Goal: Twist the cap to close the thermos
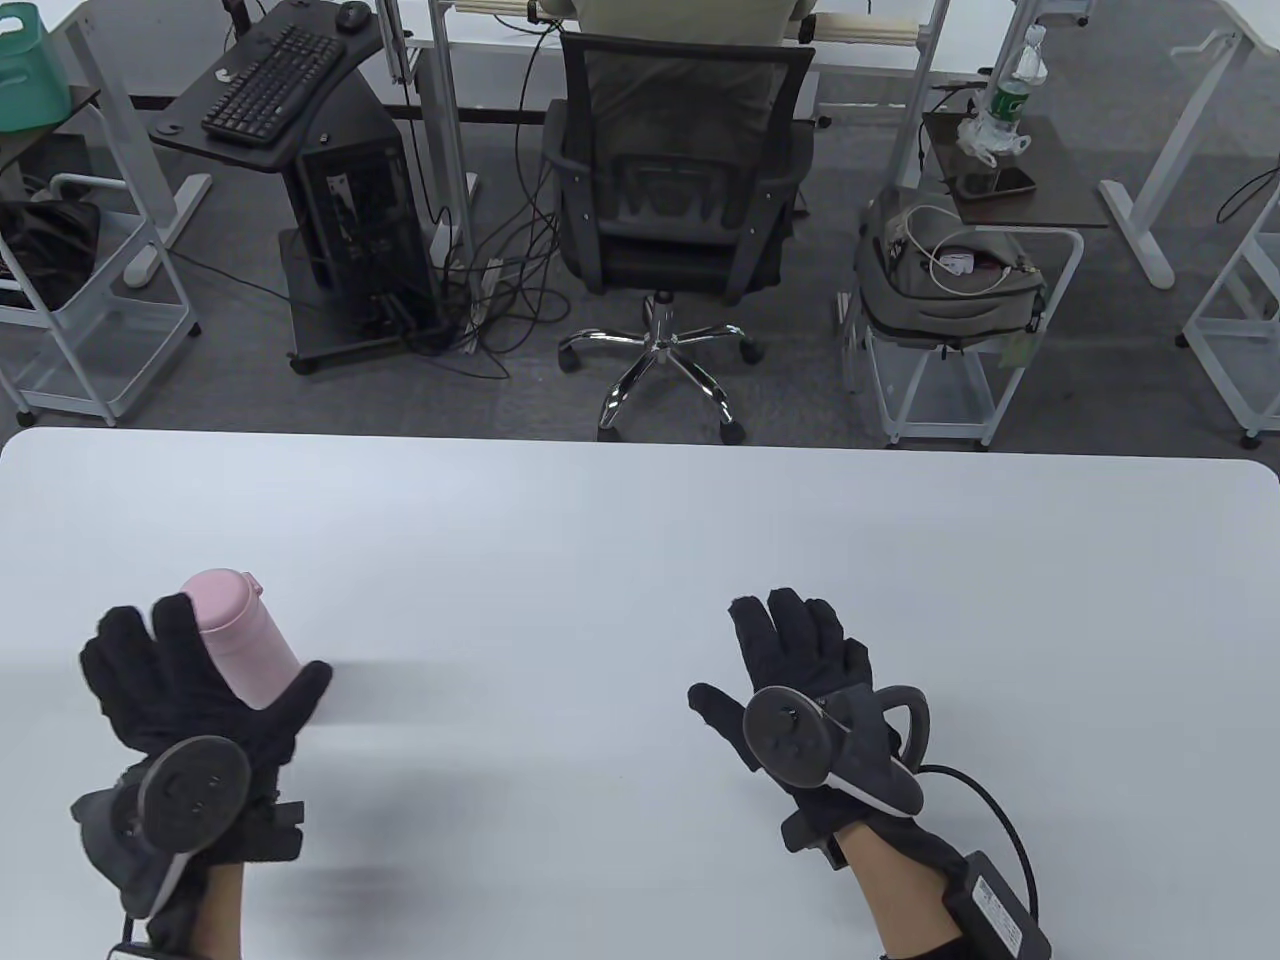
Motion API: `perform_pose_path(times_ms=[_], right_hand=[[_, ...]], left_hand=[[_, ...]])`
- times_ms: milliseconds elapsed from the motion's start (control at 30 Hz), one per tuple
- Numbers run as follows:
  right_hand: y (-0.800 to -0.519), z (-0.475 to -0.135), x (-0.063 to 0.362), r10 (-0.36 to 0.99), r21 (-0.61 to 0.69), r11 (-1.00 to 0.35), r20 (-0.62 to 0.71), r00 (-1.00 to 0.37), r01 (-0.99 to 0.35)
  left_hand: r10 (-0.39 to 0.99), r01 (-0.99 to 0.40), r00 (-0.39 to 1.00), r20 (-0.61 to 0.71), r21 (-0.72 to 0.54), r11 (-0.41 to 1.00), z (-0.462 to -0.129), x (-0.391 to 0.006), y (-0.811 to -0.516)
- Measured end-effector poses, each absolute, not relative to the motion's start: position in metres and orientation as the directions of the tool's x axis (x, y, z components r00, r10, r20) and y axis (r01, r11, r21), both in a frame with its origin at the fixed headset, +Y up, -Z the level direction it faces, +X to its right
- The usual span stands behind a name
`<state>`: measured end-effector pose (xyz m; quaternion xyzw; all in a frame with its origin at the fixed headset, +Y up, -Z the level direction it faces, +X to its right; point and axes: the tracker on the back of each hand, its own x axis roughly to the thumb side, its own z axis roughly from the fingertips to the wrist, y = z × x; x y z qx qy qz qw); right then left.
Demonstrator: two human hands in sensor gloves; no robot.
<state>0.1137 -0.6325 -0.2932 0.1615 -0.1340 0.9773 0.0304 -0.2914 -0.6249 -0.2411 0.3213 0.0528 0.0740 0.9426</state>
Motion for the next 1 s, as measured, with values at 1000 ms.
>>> perform_pose_path(times_ms=[1000], right_hand=[[-0.717,-0.275,0.114,-0.117,-0.165,-0.983,0.215,-0.97,0.082]], left_hand=[[-0.299,0.28,0.947,0.115,0.156,0.947,-0.264,-0.149,-0.737]])
